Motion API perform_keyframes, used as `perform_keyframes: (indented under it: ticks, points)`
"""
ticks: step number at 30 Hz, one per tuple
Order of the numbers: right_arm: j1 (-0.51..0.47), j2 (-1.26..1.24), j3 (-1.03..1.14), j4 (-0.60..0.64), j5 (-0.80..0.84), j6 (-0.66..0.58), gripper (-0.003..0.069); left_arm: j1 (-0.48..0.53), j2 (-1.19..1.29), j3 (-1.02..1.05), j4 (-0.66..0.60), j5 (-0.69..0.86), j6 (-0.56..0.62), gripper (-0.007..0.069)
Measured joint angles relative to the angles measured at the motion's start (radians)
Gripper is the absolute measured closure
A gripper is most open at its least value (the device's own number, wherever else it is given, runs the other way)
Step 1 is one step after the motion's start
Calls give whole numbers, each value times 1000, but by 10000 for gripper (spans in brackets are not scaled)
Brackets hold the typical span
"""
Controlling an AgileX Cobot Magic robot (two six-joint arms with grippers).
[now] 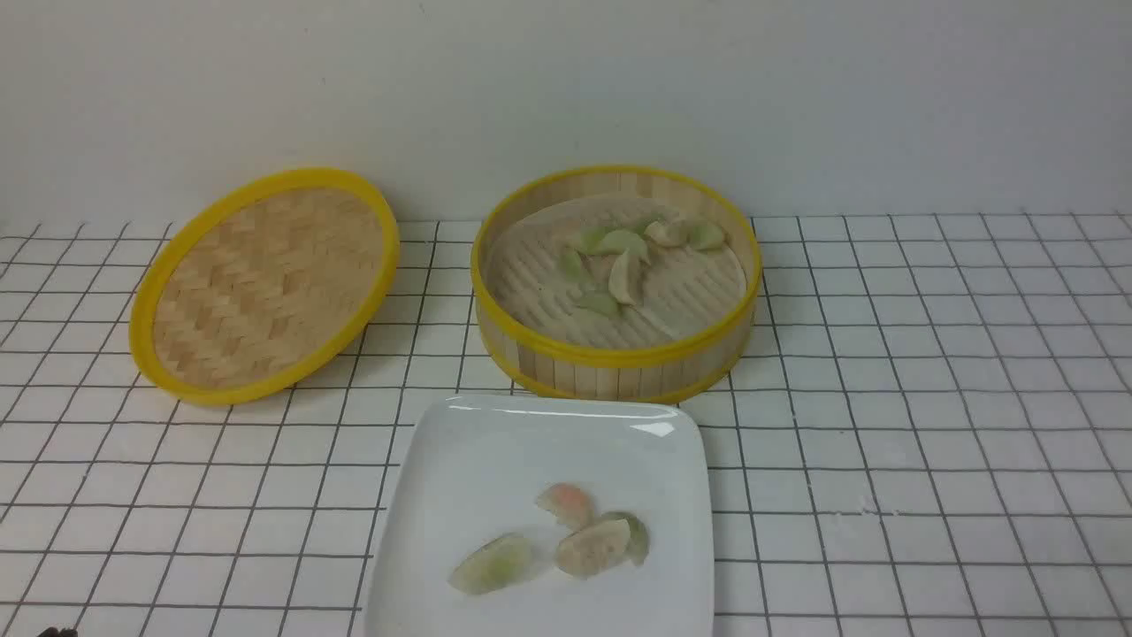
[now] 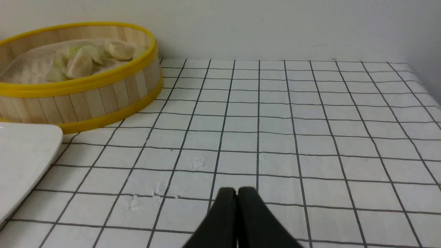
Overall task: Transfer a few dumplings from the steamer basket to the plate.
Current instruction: Use the left arm to grab a dumpling from the steamer
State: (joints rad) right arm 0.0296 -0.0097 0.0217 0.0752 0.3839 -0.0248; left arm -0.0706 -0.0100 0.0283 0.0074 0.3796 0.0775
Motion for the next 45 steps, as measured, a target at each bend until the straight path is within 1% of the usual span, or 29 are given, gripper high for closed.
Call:
perform_keyframes:
  ticks: [16, 18, 19, 22, 23, 24, 26, 28, 30, 31, 33, 36, 37, 38, 39, 40, 41, 42, 44, 45]
  points:
    - [0, 0, 0, 0, 0, 1, 669, 0, 0, 0, 5, 0, 1, 631]
    - [0, 0, 0, 0, 0, 1, 669, 0, 0, 1, 6, -22, -9, 631]
    - [0, 0, 0, 0, 0, 1, 669, 0, 0, 2, -13, -53, -33, 631]
    - [0, 0, 0, 0, 0, 1, 669, 0, 0, 2, -143, -199, -137, 631]
    - [0, 0, 0, 0, 0, 1, 669, 0, 0, 2, -197, -273, -171, 631]
    - [0, 0, 0, 0, 0, 1, 669, 0, 0, 2, -231, -340, -192, 631]
    - [0, 0, 0, 0, 0, 1, 669, 0, 0, 2, -279, -416, -217, 631]
    - [0, 0, 0, 0, 0, 1, 669, 0, 0, 2, -366, -657, -265, 631]
    - [0, 0, 0, 0, 0, 1, 669, 0, 2, -19, -394, -753, -298, 631]
    - [0, 0, 0, 0, 0, 1, 669, 0, 16, -62, -400, -754, -317, 631]
    - [0, 0, 0, 0, 0, 1, 669, 0, 55, -142, -395, -705, -336, 631]
    - [0, 0, 0, 0, 0, 1, 669, 0, 259, -422, -309, -406, -347, 631]
    - [0, 0, 0, 0, 0, 1, 669, 0, 275, -440, -303, -380, -347, 631]
    - [0, 0, 0, 0, 0, 1, 669, 0, 358, -534, -270, -265, -344, 631]
    - [0, 0, 0, 0, 0, 2, 669, 0, 463, -646, -240, -92, -327, 631]
    - [0, 0, 0, 0, 0, 2, 669, 0, 499, -682, -233, -43, -318, 631]
    - [0, 0, 0, 0, 0, 2, 669, 0, 643, -803, -218, 125, -275, 631]
    - [0, 0, 0, 0, 0, 2, 669, 0, 733, -880, -219, 233, -235, 631]
    - [0, 0, 1, 38, -13, 18, 669, 0, 910, -1008, -240, 405, -138, 631]
    - [0, 0, 5, 91, -36, 41, 669, 0, 996, -1063, -261, 471, -77, 631]
